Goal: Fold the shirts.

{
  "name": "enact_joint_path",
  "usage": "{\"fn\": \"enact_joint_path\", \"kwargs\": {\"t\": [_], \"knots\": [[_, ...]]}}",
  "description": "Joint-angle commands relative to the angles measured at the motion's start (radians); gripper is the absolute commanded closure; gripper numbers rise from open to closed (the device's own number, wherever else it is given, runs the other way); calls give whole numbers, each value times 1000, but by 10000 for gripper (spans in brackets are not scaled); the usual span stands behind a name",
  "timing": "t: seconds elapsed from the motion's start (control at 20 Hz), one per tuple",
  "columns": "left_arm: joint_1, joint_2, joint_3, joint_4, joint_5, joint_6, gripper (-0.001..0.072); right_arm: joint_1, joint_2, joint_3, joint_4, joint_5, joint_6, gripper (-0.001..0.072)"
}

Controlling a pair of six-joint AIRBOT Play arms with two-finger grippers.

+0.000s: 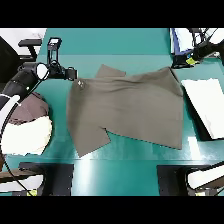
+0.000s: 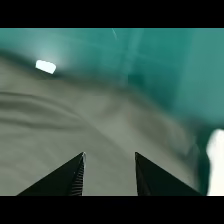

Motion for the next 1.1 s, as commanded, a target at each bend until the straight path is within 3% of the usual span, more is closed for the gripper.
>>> {"fn": "enact_joint_path", "kwargs": {"t": [0.0, 0.1, 0.2, 0.45, 0.55, 0.95, 1.0, 1.05], "knots": [[55, 23, 39, 9, -190, 0, 278, -43, -3, 45, 180, 63, -24, 345], [120, 72, 31, -6, -375, 0, 278, -87, 71, -43, 276, 92, -54, 345], [164, 137, -61, -21, -449, 0, 277, -124, 172, -192, 346, 95, -74, 345], [181, 251, -416, -182, -430, 0, 277, -140, 382, -535, 399, 38, -120, 345], [181, 251, -507, -228, -364, -1, 277, -140, 432, -618, 400, 16, -120, 345], [180, 251, -624, -440, -203, 14, 280, -140, 512, -708, 399, 2, -122, 345], [180, 251, -619, -451, -207, 27, 378, -141, 511, -709, 396, 14, -122, 345], [180, 252, -610, -453, -220, 27, 667, -142, 511, -710, 380, 37, -123, 345]]}}
